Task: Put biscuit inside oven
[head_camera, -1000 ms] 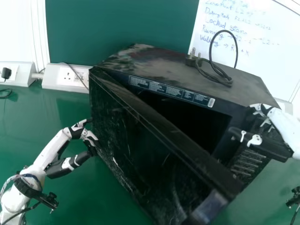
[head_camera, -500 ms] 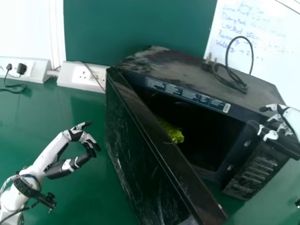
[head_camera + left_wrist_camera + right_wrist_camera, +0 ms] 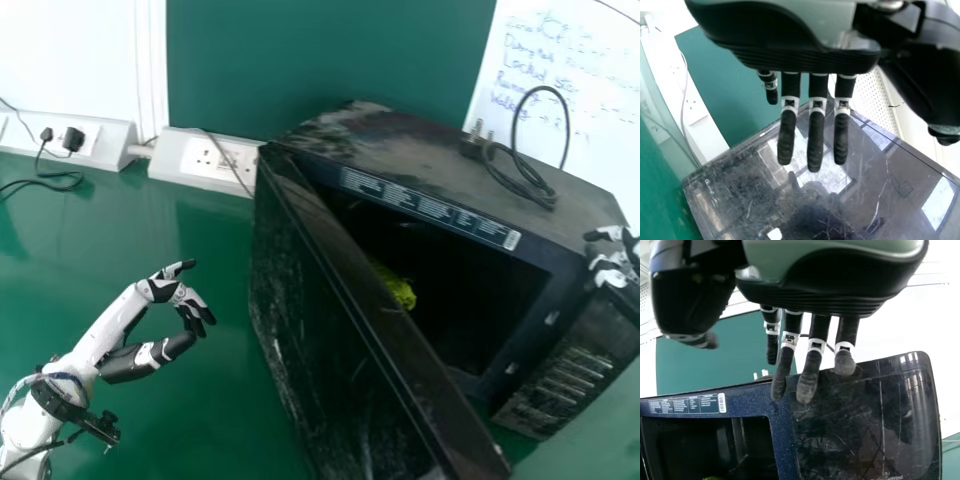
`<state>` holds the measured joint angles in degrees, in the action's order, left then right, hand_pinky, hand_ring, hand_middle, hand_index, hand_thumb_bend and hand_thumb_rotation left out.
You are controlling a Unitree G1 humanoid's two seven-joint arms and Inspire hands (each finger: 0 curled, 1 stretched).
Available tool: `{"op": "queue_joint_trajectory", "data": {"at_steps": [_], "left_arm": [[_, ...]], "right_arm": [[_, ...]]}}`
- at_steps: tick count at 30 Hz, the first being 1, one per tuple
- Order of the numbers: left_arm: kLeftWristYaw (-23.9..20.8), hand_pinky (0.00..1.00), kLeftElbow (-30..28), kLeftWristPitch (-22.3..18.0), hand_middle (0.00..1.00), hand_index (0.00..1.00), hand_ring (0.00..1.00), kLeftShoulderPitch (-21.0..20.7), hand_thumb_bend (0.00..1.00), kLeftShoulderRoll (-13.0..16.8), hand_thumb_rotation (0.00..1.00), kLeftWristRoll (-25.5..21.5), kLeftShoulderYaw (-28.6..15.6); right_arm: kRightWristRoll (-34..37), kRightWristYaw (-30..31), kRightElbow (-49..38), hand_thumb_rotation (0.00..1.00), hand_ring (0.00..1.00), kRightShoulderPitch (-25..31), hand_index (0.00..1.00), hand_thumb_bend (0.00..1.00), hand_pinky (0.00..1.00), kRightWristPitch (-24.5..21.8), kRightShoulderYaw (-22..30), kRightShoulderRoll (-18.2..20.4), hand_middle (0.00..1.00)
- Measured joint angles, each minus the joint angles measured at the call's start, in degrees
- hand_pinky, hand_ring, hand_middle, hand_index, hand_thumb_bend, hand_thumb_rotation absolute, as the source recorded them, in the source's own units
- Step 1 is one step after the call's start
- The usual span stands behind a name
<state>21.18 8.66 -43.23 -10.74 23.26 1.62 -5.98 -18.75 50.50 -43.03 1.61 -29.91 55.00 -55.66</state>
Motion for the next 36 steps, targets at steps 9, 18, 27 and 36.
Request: {"op": "queue_joint_trajectory", "data": {"at_steps": [9, 18, 27, 36], "left_arm": [[-0.03, 0.28, 0.66, -0.26, 0.39, 0.48, 0.33, 0.08, 0.52, 0.81, 0.05, -0.04, 0.00], [-1.64, 0.29, 0.69, -0.28, 0.39, 0.48, 0.34, 0.52, 0.52, 1.84, 0.05, -0.59, -0.70], [-0.97, 0.28, 0.72, -0.45, 0.39, 0.48, 0.33, 0.06, 0.52, 1.86, 0.05, -0.21, 0.90], [0.09, 0.28, 2.14, -0.96, 0.41, 0.48, 0.34, -0.37, 0.52, 2.17, 0.06, -0.21, 1.05]], "right_arm": [[-12.70, -11.80, 3.10, 0.47, 0.56, 1.80, 0.71, 0.48, 0.53, -9.18, 5.99, 3.82, 0.61], [-8.40, -25.27, -3.44, 0.41, 0.41, -3.82, 0.57, 0.62, 0.36, -3.97, 7.10, 12.80, 0.50], [-11.92, -38.95, -1.89, 0.45, 0.38, -8.27, 0.59, 0.62, 0.33, -4.14, 6.19, 16.73, 0.50], [-15.06, -39.18, 2.74, 0.49, 0.37, -4.43, 0.56, 0.66, 0.34, -2.58, 4.60, 13.26, 0.46]]}}
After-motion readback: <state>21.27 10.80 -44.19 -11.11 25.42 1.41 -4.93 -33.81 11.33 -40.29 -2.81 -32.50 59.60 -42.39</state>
